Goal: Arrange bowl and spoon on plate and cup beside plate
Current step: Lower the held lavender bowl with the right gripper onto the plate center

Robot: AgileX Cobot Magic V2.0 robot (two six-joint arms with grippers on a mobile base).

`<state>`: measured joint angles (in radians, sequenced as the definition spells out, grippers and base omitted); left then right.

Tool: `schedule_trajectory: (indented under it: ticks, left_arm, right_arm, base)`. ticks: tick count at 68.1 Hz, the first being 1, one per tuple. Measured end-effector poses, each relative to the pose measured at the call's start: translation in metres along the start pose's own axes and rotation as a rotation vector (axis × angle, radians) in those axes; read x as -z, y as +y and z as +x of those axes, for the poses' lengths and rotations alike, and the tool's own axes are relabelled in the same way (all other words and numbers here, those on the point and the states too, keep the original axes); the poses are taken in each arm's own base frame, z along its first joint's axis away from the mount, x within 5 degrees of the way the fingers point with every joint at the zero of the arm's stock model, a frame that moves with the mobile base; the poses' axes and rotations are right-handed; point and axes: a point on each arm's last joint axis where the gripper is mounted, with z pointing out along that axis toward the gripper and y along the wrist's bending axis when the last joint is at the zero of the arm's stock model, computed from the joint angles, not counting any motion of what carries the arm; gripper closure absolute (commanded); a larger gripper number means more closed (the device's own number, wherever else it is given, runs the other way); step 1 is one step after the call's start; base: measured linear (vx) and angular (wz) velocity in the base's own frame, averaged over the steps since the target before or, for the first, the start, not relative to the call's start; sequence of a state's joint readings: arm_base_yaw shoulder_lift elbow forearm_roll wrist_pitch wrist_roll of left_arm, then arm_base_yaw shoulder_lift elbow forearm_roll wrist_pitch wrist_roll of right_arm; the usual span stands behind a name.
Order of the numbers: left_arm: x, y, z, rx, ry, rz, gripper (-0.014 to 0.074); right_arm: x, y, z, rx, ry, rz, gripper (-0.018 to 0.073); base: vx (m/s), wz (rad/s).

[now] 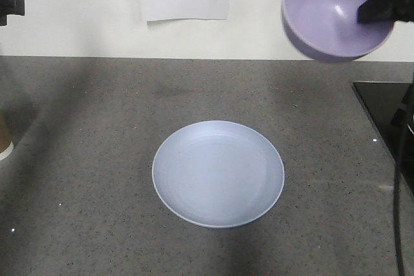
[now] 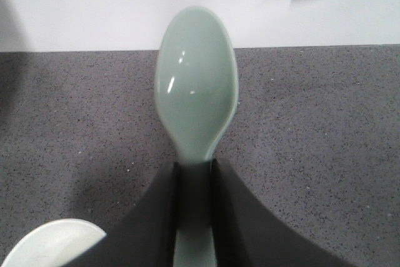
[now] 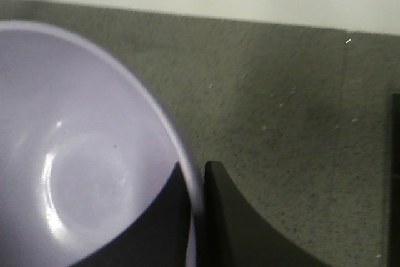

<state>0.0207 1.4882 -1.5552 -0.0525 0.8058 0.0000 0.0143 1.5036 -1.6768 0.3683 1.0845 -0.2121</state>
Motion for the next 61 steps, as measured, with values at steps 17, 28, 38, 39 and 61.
schedule_trajectory:
  ticks: [17, 28, 38, 39, 61]
  left_arm:
    - [0.0, 0.0, 0.001, 0.003, 0.007, 0.003, 0.0594]
    - [0.0, 0.0, 0.002, 0.003, 0.026, 0.003, 0.0594]
    - [0.0, 0.0, 0.003, 0.003, 0.031, 0.003, 0.0594]
    - [0.0, 0.0, 0.003, 0.003, 0.031, 0.003, 0.0594]
    - [0.0, 0.0, 0.005, 0.003, 0.06, 0.003, 0.0594]
  right_arm:
    - [-0.086, 0.037, 0.016, 0.072, 0.231, -0.124, 0.0552]
    - [-0.134, 0.056, 0.035, 0.103, 0.39, -0.171, 0.0552]
    - [-0.168, 0.062, 0.052, 0.123, 0.496, -0.175, 0.0548]
    - [-0.172, 0.062, 0.054, 0.127, 0.505, -0.173, 0.0547]
    - [-0.21, 0.063, 0.074, 0.137, 0.606, -0.164, 0.051]
  base:
    - [0.0, 0.0]
    - [0.0, 0.0]
    - [0.0, 0.0]
    - [0.0, 0.0]
    - [0.0, 0.0]
